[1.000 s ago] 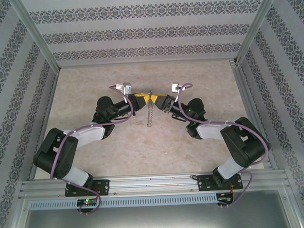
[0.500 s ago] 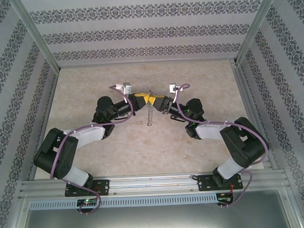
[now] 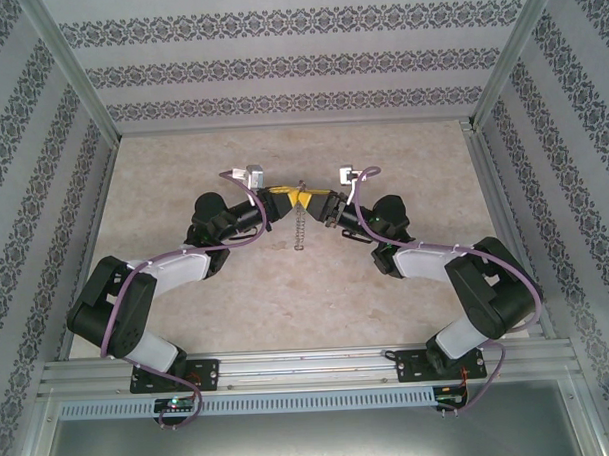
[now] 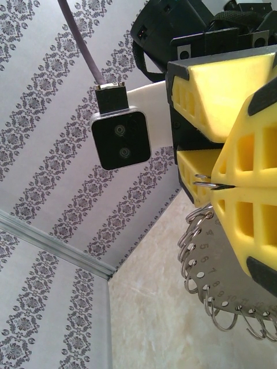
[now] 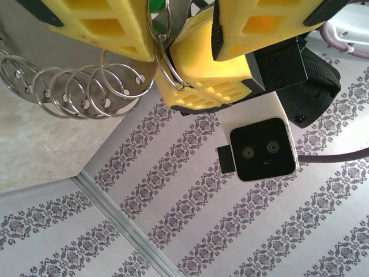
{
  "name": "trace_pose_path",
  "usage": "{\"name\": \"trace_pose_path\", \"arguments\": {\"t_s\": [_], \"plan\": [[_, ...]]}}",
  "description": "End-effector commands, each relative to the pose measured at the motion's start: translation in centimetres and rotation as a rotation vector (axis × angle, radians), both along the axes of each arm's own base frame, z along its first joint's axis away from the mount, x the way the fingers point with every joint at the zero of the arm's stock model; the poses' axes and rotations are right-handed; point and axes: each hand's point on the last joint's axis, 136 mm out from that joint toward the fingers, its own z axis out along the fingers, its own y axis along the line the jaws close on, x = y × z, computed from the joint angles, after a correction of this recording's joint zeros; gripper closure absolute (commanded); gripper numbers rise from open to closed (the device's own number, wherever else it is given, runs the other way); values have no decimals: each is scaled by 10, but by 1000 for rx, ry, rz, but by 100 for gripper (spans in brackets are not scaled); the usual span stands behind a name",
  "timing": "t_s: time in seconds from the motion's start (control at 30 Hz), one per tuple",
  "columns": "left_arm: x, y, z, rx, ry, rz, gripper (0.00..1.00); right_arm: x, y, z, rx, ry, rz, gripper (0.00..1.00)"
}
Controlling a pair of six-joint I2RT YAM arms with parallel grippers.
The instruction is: Put the keys on the keyring
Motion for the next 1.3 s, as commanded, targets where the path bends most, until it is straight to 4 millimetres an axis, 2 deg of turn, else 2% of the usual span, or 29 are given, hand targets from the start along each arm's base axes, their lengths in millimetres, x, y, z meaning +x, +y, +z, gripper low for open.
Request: {"name": "trace_pose_path", "arguments": {"t_s": [0.0,0.17,0.57,0.8,1.03,1.27], "plan": [[-12,-1,31,-56,-99,-25,100,-1,-3,24,20,-84,0,66],[-13,-2,31,-56,-98,-24,100,0,-4,24,19,-87,-1,67],[-12,-2,29,-51,-92,-24,100,2,-5,26,17,-89,-3,78],[-12,-2,29,-52,-94,-22,100,2,-5,25,14,-89,4,87],[-11,-4,27,-52,-88,-28,100,2,-6,27,16,-94,5,100],[-13,-5,26,-47,-86,-33,100,1,-5,30,15,-102,10,100]]}}
